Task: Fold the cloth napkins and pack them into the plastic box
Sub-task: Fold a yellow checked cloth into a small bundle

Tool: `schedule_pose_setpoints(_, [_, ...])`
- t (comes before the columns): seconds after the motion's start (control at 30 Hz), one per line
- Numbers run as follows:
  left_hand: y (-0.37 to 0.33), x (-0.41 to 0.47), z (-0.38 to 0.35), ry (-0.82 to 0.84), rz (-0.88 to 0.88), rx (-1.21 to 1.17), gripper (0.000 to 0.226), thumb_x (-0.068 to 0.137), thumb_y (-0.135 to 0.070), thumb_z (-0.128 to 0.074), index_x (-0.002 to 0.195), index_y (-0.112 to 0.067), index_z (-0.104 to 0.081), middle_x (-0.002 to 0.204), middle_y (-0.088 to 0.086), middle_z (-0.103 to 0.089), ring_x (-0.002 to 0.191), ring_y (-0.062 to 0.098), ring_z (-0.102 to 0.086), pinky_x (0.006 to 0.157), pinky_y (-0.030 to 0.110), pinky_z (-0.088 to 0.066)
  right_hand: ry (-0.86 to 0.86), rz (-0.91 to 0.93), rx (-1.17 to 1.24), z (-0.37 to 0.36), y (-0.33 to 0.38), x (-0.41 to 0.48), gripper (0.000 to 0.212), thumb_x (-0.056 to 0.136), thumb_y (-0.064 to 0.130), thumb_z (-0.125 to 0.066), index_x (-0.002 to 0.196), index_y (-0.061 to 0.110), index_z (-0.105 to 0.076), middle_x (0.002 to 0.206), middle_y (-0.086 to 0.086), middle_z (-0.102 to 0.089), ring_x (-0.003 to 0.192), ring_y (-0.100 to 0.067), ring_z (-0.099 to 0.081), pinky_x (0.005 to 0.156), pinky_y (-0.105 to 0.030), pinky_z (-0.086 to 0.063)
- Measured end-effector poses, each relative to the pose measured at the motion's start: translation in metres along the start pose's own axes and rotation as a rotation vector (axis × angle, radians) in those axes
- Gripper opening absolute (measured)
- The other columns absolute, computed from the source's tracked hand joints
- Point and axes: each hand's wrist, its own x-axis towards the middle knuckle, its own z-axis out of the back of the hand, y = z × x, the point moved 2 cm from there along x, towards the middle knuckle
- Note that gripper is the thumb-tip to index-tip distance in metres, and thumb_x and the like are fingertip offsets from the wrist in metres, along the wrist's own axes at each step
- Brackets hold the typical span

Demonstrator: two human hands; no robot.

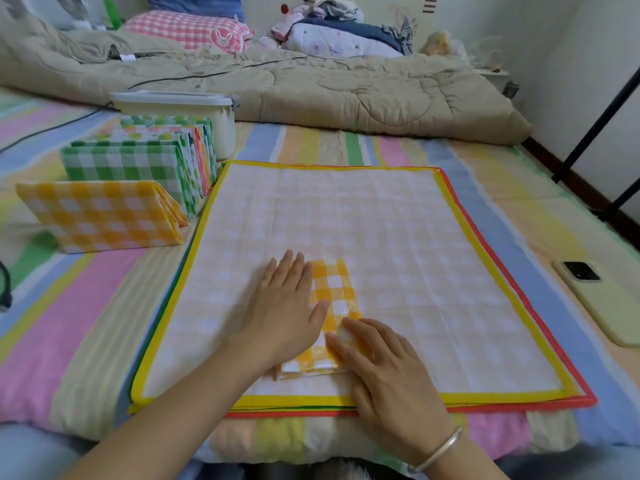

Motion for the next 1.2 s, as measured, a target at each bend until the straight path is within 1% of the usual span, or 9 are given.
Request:
schedule_pose_setpoints(0.17, [0.006,-0.009,-0.025,-0.046,-0.012,0.021,0.092,0.083,-0.061,0.025,0.157,-0.009,0.006,0.165,0.008,0.014,0.152,0.023,0.017,0.125,0.045,0.005,-0.052,-0.080,0.128,0.021,-0.010,0.039,0.043,0.084,0.035,-0.035,0.109,0.029,-0.070,0.104,0.007,-0.063,0.095,-0.016,-0.054,0.074,-0.037,-0.052])
schedule_pose_setpoints(0.23, [0.006,-0.010,-0.030,-0.086,-0.023,0.052,0.090,0.094,-0.057,0.021,0.156,-0.003,-0.015,0.164,0.015,-0.011,0.154,0.030,-0.006,0.124,0.050,-0.013,-0.046,-0.127,0.107,0.022,-0.013,0.067,0.062,0.081,0.038,-0.022,0.126,0.020,-0.062,0.126,0.001,-0.060,0.116,-0.023,-0.052,0.093,-0.042,-0.049])
schedule_pose_setpoints(0.3, [0.006,-0.010,-0.037,-0.136,-0.018,0.074,0.083,0.101,-0.051,0.010,0.152,0.001,-0.031,0.159,0.018,-0.028,0.150,0.033,-0.022,0.119,0.054,-0.026,0.104,-0.135,0.012,0.012,-0.014,0.090,0.086,0.075,0.042,-0.002,0.153,0.013,-0.026,0.161,-0.003,-0.020,0.149,-0.019,-0.016,0.121,-0.035,-0.015])
schedule_pose_setpoints(0.37, [0.007,-0.009,-0.041,-0.140,-0.010,0.067,0.078,0.102,-0.049,0.002,0.152,0.001,-0.031,0.159,0.018,-0.028,0.151,0.032,-0.022,0.120,0.054,-0.025,0.267,-0.143,-0.077,-0.005,-0.016,0.097,0.092,0.070,0.045,0.013,0.156,0.014,0.001,0.163,-0.001,0.009,0.149,-0.013,0.011,0.121,-0.032,0.008])
schedule_pose_setpoints(0.53, [0.004,-0.008,-0.033,-0.094,-0.020,0.093,0.086,0.089,-0.053,0.006,0.158,-0.005,-0.011,0.166,0.014,-0.008,0.154,0.027,-0.003,0.124,0.049,-0.004,0.371,-0.206,-0.090,-0.024,-0.027,0.096,0.092,0.071,0.056,0.019,0.156,0.024,0.004,0.162,0.007,0.013,0.148,-0.013,0.016,0.120,-0.039,0.012])
schedule_pose_setpoints(0.67, [0.003,-0.009,-0.029,-0.105,-0.012,0.074,0.089,0.085,-0.055,0.009,0.159,-0.007,-0.009,0.166,0.013,-0.007,0.154,0.025,-0.003,0.124,0.047,-0.001,0.175,-0.225,-0.110,-0.010,-0.024,0.094,0.076,0.084,0.054,-0.011,0.147,0.024,-0.040,0.155,0.001,-0.035,0.145,-0.028,-0.027,0.116,-0.040,-0.016])
schedule_pose_setpoints(0.73, [0.004,-0.010,-0.030,-0.124,0.008,0.061,0.087,0.088,-0.055,0.003,0.158,-0.007,-0.015,0.165,0.013,-0.014,0.154,0.026,-0.009,0.124,0.047,-0.005,-0.142,-0.257,-0.219,0.005,-0.017,0.081,0.043,0.087,0.038,-0.038,0.109,0.018,-0.069,0.107,-0.004,-0.067,0.103,-0.033,-0.061,0.084,-0.041,-0.042])
schedule_pose_setpoints(0.93, [-0.005,-0.012,-0.024,-0.118,0.116,0.049,0.093,0.082,-0.057,0.010,0.159,-0.008,-0.011,0.166,0.012,-0.010,0.154,0.025,-0.005,0.124,0.047,-0.003,0.224,-0.621,0.000,0.027,-0.009,0.048,0.033,0.093,0.056,-0.043,0.106,0.027,-0.052,0.101,0.004,-0.067,0.097,-0.025,-0.062,0.073,-0.033,-0.044])
schedule_pose_setpoints(1.2, [0.001,-0.007,-0.004,-0.226,0.445,-0.280,0.076,0.097,-0.056,-0.020,0.159,-0.013,-0.011,0.167,0.008,-0.005,0.152,0.026,-0.006,0.122,0.043,-0.003,-0.130,-0.513,0.787,0.017,0.002,0.055,0.045,0.087,0.003,-0.060,0.114,0.037,-0.050,0.086,0.002,-0.066,0.067,-0.019,-0.067,0.063,-0.051,-0.056])
